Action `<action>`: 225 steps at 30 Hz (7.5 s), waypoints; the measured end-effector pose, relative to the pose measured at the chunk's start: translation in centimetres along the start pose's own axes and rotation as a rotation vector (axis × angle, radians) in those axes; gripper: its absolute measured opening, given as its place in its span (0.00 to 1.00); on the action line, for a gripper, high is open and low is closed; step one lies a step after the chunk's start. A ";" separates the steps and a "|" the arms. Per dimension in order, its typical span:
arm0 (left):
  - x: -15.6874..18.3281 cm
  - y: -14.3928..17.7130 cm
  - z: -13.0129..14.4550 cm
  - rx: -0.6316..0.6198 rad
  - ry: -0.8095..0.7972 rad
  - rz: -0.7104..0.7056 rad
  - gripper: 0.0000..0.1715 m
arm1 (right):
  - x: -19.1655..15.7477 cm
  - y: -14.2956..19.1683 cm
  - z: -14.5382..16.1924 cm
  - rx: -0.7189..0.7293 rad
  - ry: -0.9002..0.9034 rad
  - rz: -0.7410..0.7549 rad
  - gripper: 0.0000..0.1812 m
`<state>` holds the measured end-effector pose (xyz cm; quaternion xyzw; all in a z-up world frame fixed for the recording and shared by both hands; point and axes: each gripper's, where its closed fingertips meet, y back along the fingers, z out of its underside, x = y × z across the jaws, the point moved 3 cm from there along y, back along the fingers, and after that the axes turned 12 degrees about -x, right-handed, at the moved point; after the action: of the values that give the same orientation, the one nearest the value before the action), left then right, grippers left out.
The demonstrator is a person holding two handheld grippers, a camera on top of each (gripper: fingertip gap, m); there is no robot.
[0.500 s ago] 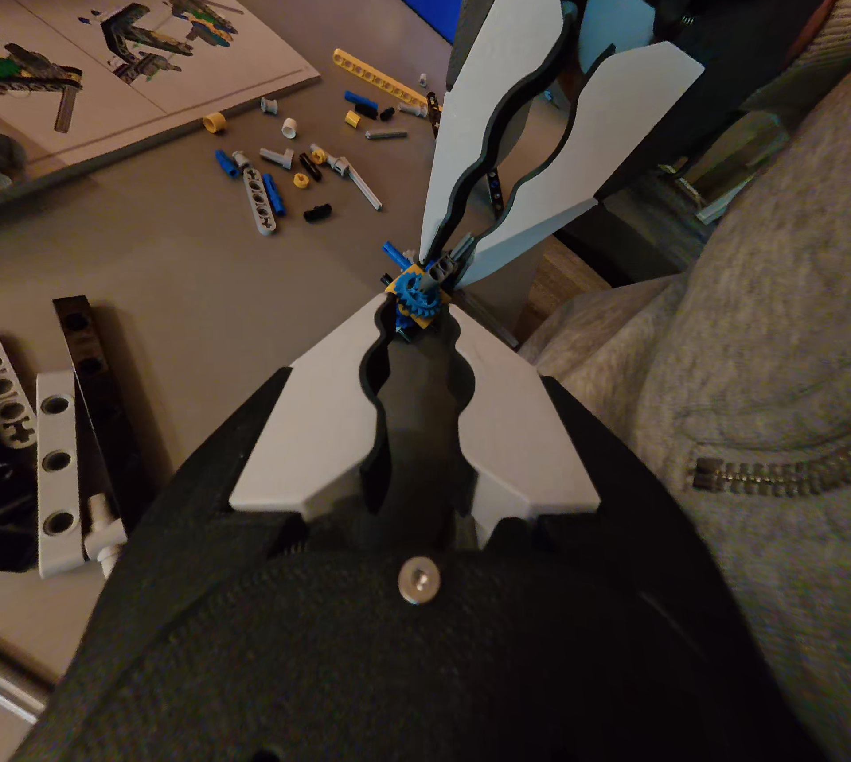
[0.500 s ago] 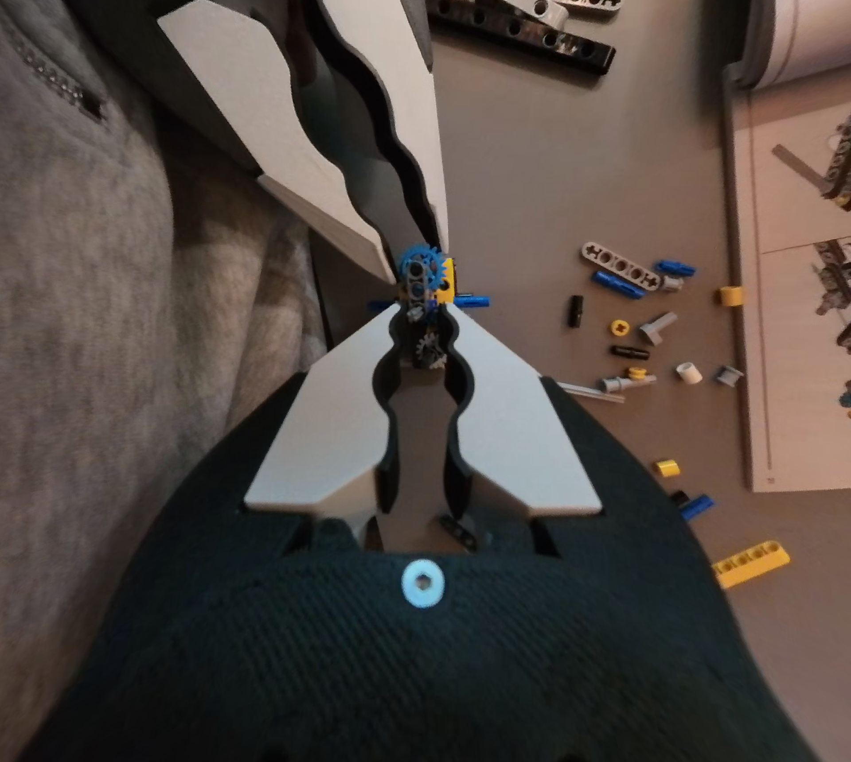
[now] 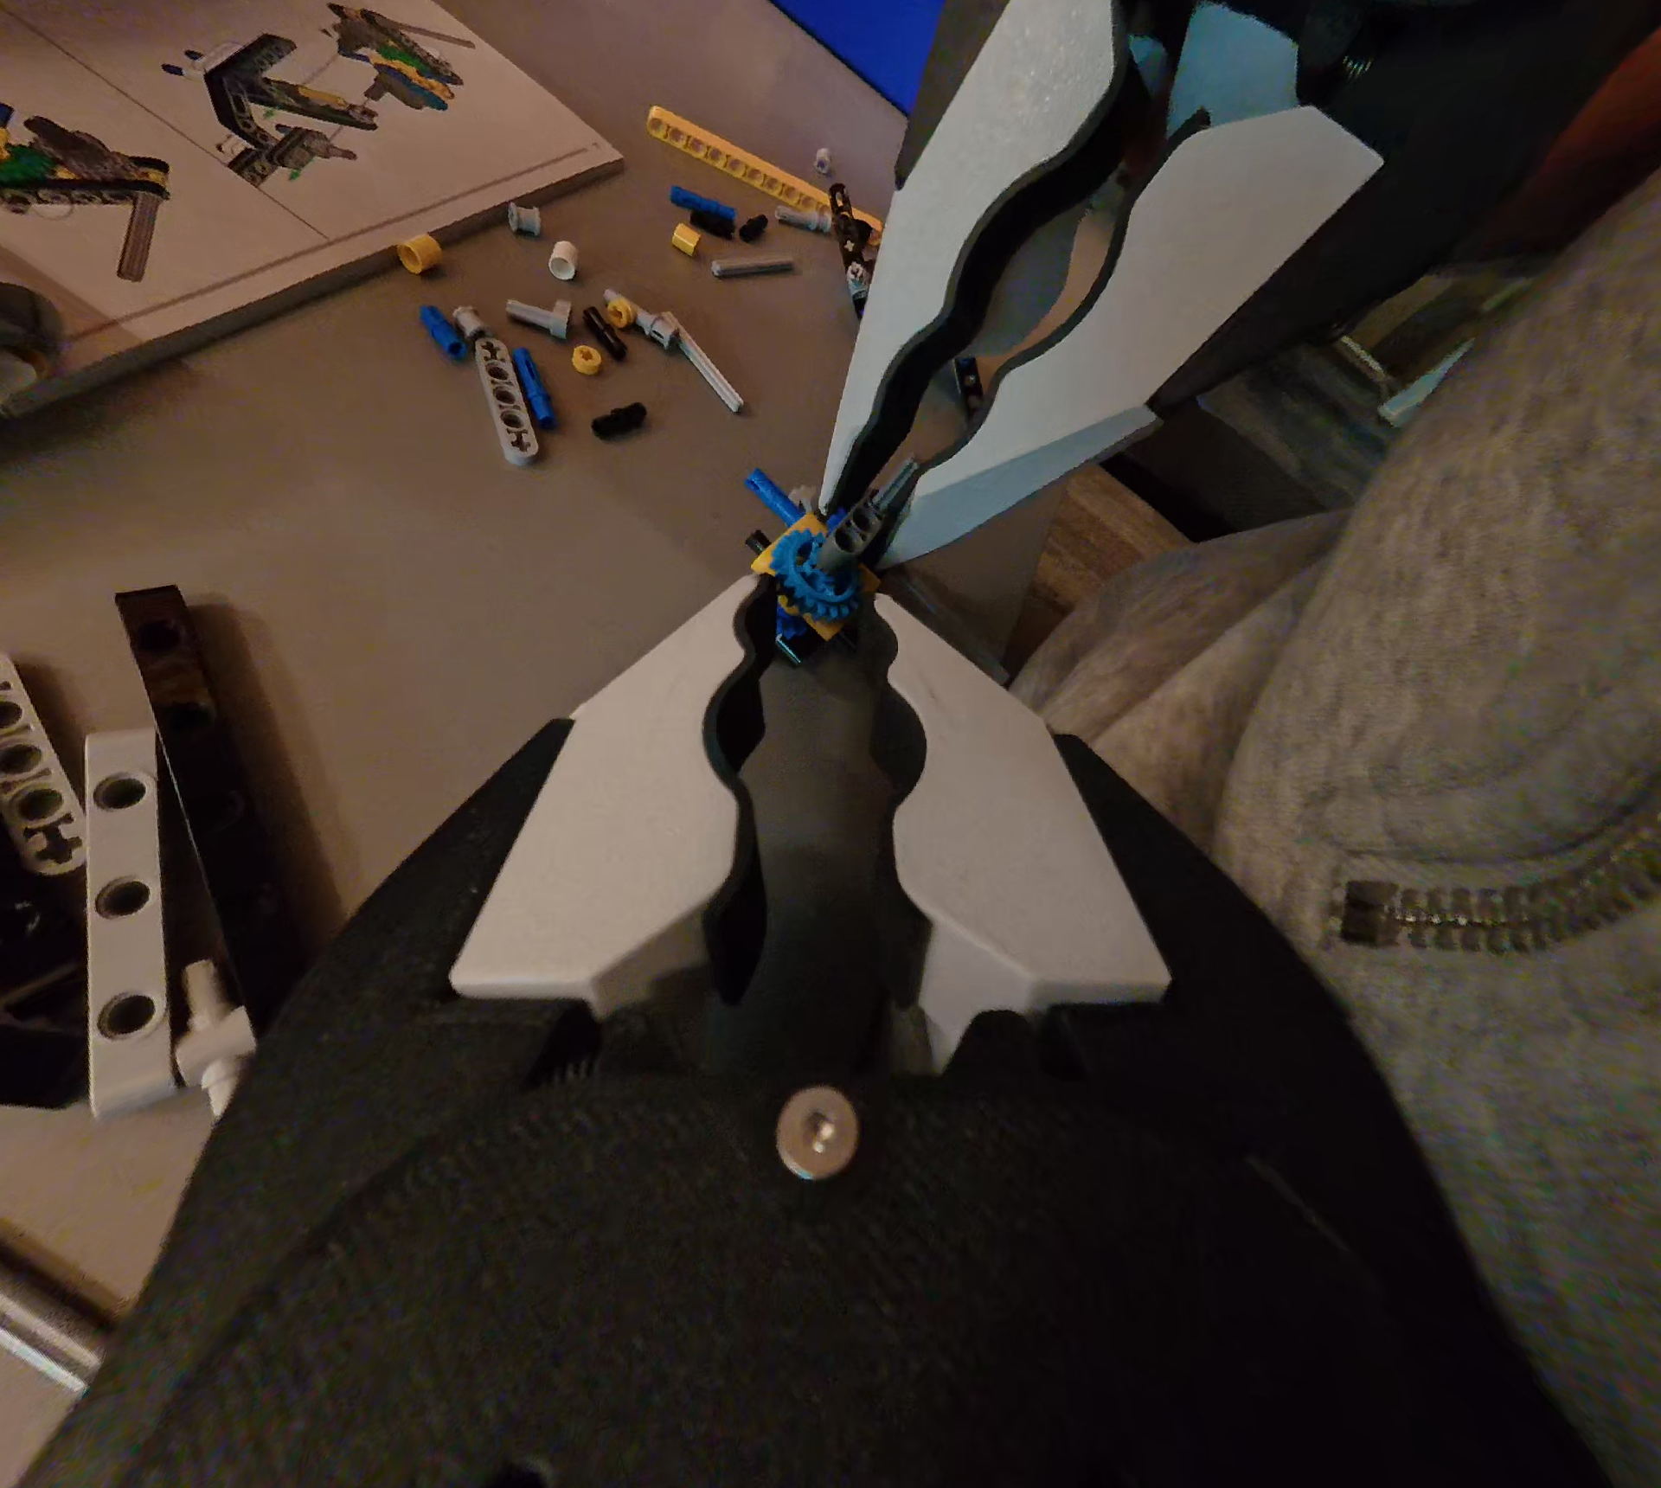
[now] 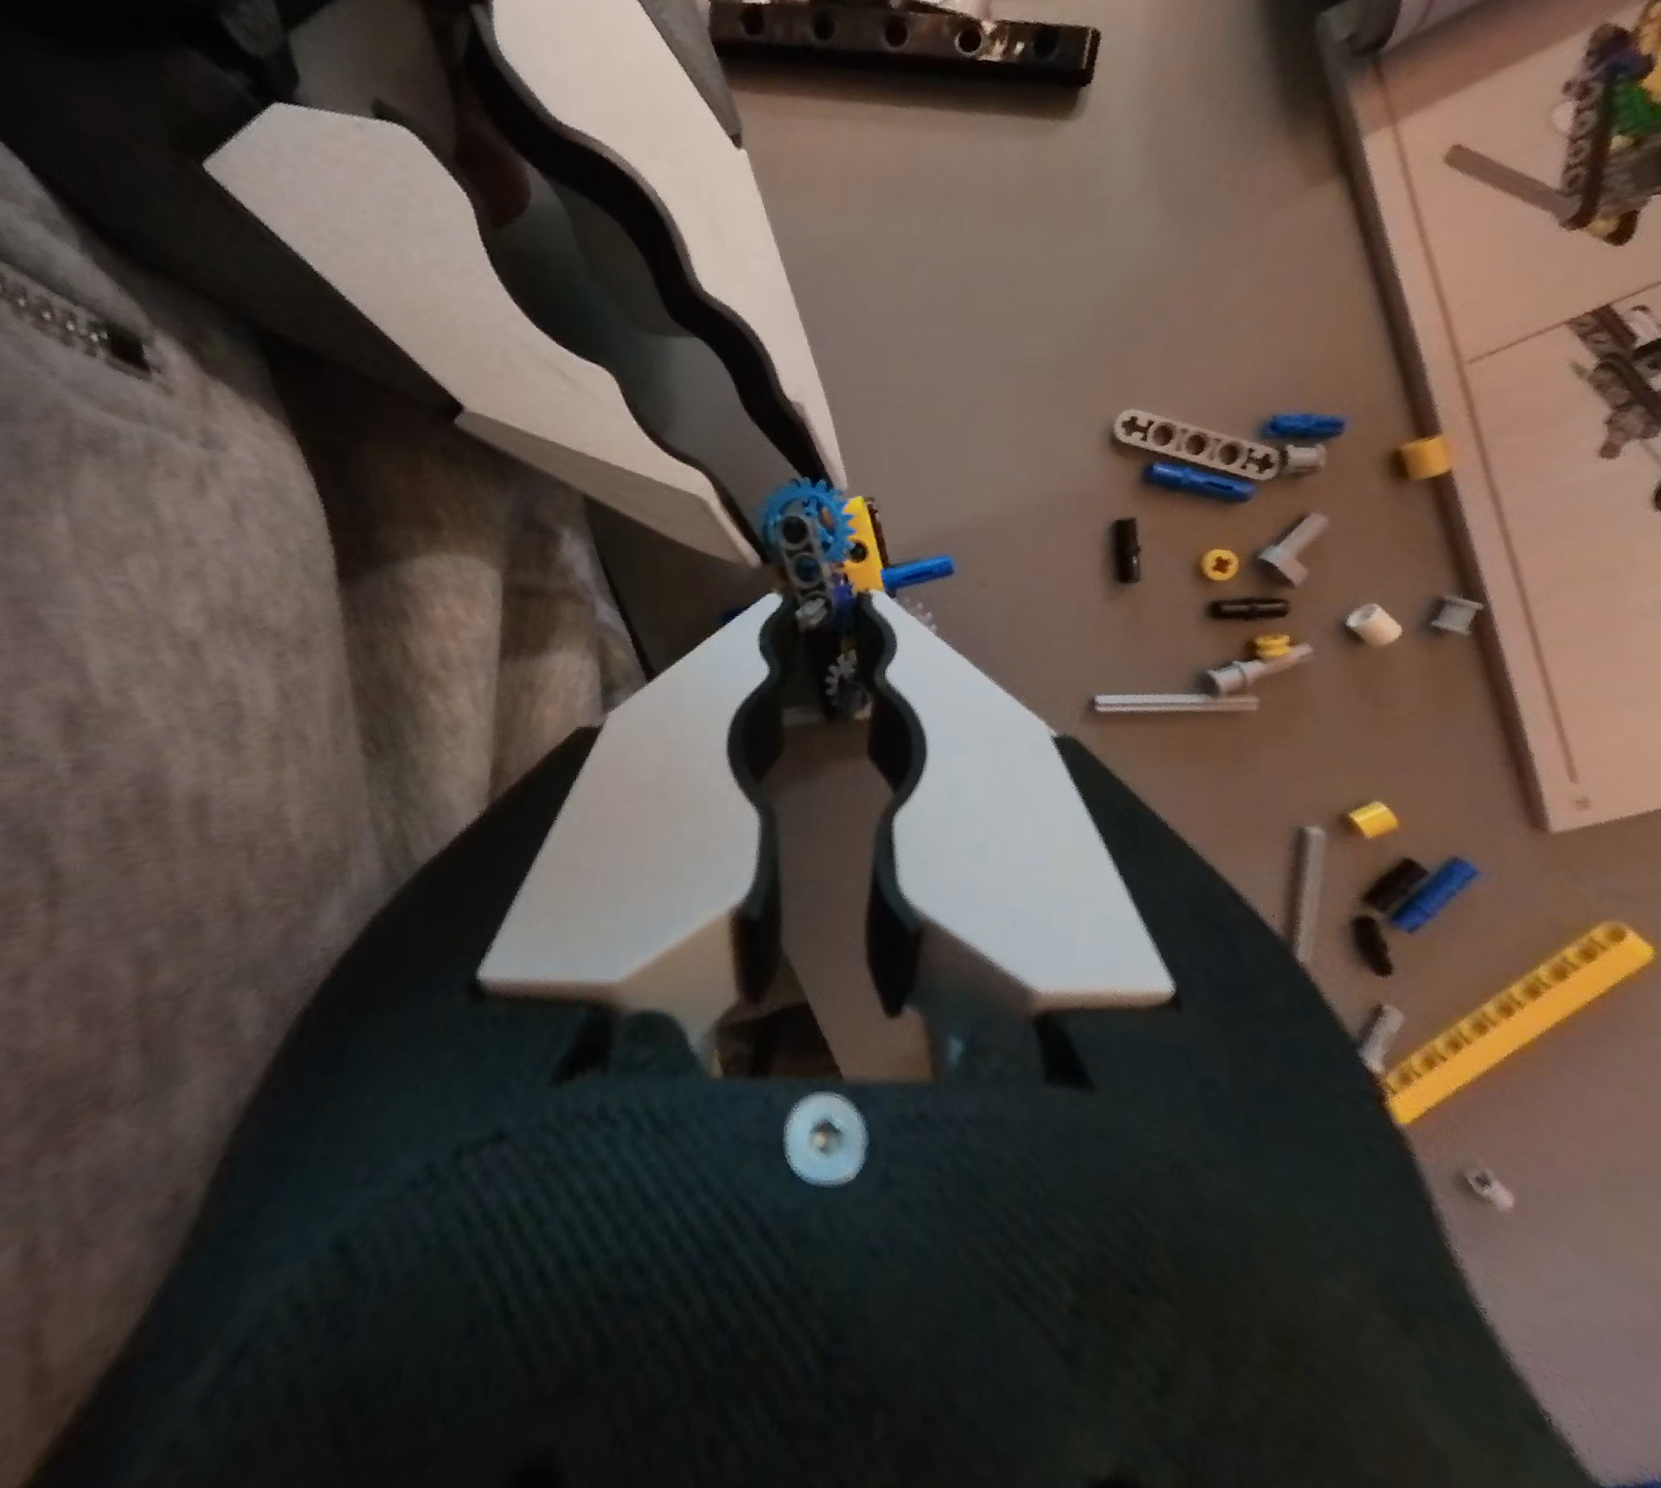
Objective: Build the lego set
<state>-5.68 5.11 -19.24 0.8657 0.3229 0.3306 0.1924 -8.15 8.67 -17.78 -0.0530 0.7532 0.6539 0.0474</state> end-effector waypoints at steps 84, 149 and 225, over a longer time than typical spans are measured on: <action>-1.0 -1.5 -1.1 0.047 0.043 -0.197 0.17 | 3.0 6.7 6.3 1.211 -0.250 0.231 0.18; -0.8 0.9 -2.4 0.076 -0.111 -0.202 0.49 | 8.4 7.1 9.7 1.168 -0.209 0.395 0.23; -1.5 -0.7 -0.6 -0.131 -0.012 -0.061 0.14 | 1.3 -1.4 1.7 0.604 -0.075 0.049 0.28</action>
<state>-7.28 4.63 -19.87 0.8429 0.3256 0.3400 0.2606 -9.27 10.17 -19.54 0.0056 0.9123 0.4030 0.0730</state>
